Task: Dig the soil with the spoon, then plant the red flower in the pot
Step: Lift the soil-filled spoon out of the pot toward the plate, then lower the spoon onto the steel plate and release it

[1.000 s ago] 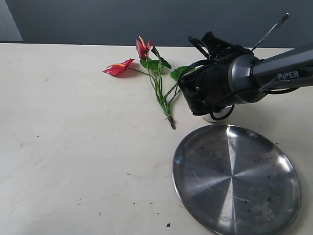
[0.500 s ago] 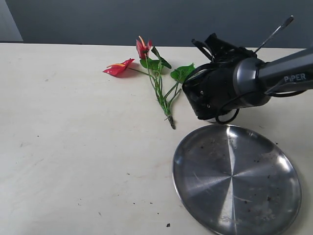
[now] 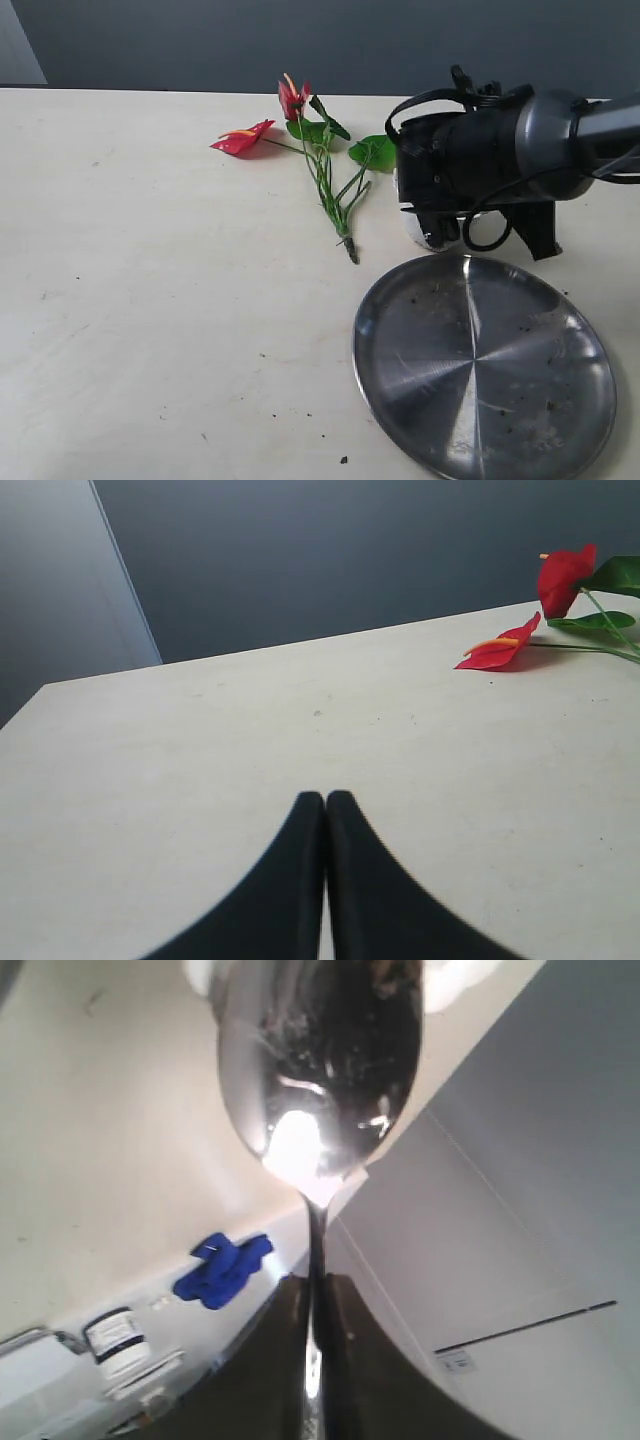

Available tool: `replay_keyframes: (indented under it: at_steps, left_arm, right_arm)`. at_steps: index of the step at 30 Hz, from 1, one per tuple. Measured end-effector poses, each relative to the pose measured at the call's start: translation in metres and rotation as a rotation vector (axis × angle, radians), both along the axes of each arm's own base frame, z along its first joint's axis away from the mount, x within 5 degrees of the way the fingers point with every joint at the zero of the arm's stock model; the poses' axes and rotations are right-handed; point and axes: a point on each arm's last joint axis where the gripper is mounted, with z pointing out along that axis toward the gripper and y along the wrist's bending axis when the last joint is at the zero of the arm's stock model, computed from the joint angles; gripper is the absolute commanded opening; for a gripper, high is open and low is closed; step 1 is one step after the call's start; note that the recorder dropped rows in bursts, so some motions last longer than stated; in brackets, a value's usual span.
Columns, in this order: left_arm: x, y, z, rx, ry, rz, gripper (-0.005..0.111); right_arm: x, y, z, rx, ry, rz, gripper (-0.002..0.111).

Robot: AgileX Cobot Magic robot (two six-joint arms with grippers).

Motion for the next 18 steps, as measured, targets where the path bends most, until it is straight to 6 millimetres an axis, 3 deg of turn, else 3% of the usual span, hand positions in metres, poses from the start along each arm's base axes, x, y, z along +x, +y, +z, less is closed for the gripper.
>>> replay_keyframes:
  at_steps: [11, 18]
  left_arm:
    - [0.0, 0.0, 0.0, 0.0, 0.0, 0.0, 0.002]
    - [0.0, 0.0, 0.0, 0.0, 0.0, 0.0, 0.002]
  right_arm:
    - [-0.018, -0.001, 0.002, 0.294, -0.08, -0.315, -0.001]
    - [-0.041, 0.004, 0.009, 0.503, 0.02, -0.523, -0.001]
